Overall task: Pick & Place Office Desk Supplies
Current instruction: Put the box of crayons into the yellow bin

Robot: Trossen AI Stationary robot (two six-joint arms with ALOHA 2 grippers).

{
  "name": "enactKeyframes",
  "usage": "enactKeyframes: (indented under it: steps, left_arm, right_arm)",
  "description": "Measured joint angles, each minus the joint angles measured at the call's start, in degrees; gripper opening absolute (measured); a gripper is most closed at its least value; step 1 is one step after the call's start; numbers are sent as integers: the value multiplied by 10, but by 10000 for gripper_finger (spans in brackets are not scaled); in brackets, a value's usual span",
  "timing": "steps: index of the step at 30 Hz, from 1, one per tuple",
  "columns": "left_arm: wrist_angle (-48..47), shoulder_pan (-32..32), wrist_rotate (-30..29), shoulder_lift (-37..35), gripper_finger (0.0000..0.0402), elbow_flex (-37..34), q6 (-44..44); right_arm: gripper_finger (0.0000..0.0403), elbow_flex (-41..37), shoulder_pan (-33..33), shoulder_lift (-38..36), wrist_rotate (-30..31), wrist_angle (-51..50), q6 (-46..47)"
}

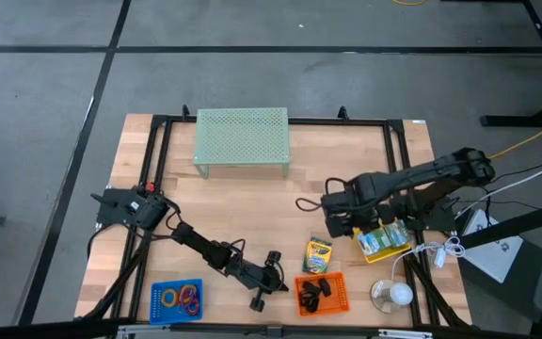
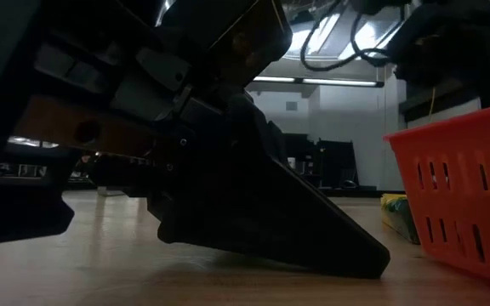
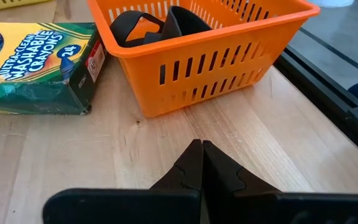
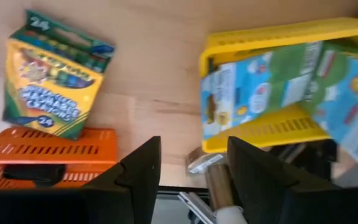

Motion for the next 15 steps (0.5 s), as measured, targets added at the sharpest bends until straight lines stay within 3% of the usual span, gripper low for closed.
enactKeyframes:
  steps: [6,15]
  left_arm:
    - [0,0,2,0,3,0,0]
    - [0,0,9,0,3,0,0]
  right_arm:
    - [182,-1,38,3,25,28,49]
    - [144,-23,59,38,20,31,51]
